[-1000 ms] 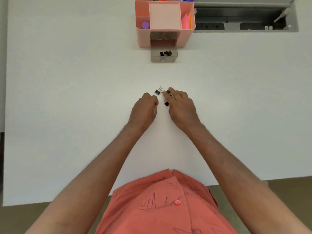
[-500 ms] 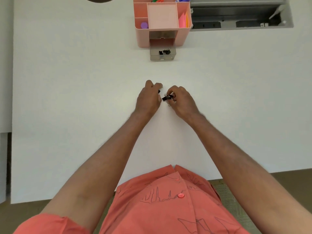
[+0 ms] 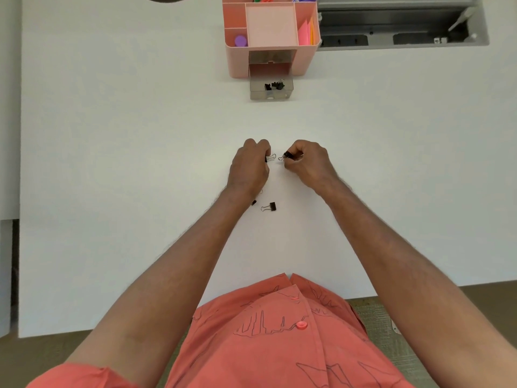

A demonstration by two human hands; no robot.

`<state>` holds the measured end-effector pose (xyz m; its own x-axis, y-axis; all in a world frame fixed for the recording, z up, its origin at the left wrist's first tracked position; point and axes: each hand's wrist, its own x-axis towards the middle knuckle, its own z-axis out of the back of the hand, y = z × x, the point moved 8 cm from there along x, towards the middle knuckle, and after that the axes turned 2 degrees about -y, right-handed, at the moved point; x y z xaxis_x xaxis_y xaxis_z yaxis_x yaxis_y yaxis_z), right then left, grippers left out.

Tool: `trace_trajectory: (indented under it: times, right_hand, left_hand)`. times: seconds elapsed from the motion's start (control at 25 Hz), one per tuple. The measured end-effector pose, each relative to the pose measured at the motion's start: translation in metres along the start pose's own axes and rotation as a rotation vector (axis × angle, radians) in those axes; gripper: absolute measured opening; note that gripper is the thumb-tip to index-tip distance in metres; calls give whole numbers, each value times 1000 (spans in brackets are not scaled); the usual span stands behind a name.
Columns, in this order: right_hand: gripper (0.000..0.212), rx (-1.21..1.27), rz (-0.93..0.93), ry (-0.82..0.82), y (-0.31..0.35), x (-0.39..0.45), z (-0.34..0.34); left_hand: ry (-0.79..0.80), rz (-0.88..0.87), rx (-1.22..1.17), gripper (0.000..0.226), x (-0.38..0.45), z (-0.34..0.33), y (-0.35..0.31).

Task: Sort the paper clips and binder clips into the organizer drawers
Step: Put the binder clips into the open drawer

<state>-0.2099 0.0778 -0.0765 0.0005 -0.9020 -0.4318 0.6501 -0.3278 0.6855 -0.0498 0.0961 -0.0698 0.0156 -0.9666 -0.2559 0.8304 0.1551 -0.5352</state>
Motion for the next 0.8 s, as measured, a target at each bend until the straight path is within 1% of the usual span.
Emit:
trace_trajectory:
  times: [0.08,0.16,0.24,0.28,0.36,0.48,0.56,0.68,0.8]
  right_hand:
    - [3,86,-25,21,2,3,3]
    - [6,265,-30,46,10,8,8]
    - [7,400,-3,48,26,18,18]
    - [7,408,25,26,36,25,26]
    - [4,311,106,-58,61,44,42]
    - [7,84,235,-175,102,72,58]
    - [13,-37,298,-190,123,90,56]
    - [28,-218,348,-166,136,108,41]
    - [34,-266,371,-142,134,114,28]
  left_hand:
    - [3,20,-28,28,1,0,5]
    - [5,30,-41,28,1,1,8]
    - [1,24,-50,27,1,1,10]
    - [-3,19,-56,26,0,1,10]
    - [-12,17,-62,24,0,2,10]
    - [-21,24,-70,24,-1,1,12]
    - [-28,25,-79,24,-1,1,12]
    - [-35,25,-79,24,-2,2,11]
    - [-38,19,-66,24,-1,0,11]
